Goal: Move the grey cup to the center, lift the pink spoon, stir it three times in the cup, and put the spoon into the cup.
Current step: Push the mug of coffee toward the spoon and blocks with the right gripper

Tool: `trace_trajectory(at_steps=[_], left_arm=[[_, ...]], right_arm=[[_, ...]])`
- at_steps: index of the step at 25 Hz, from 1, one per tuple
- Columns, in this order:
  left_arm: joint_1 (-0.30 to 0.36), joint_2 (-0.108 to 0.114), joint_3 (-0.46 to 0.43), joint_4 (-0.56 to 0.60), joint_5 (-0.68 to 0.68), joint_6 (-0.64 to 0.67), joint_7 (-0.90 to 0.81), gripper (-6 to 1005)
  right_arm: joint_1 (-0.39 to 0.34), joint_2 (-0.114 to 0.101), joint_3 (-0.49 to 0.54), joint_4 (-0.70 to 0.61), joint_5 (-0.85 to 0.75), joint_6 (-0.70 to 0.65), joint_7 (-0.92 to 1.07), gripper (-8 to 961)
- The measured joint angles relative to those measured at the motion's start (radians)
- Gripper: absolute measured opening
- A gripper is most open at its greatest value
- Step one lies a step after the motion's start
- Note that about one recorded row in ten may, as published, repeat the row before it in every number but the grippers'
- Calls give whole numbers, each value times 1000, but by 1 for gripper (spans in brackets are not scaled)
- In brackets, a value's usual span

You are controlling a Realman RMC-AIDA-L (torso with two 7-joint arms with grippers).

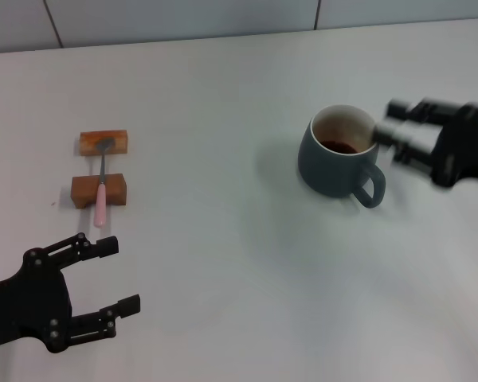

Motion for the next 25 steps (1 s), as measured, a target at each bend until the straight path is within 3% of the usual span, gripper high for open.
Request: trace_trajectory(at_steps=[5,10,13,18,25], left_arm=[[0,0,1,0,0,0,2,813],[0,0,1,0,0,5,2,812],[1,0,1,0,0,6,3,811],[0,0,1,0,0,7,7,810],[-2,0,1,0,0,9,8,808]], right_arm=[[23,-2,99,157,170,92,-157,535],[62,-3,206,285,234,136,-300,300],[101,-4,271,370,238,205,-407,87],[161,-5,274,468,232,315,-548,-3],[224,-6,259,589,228,332,-702,1]])
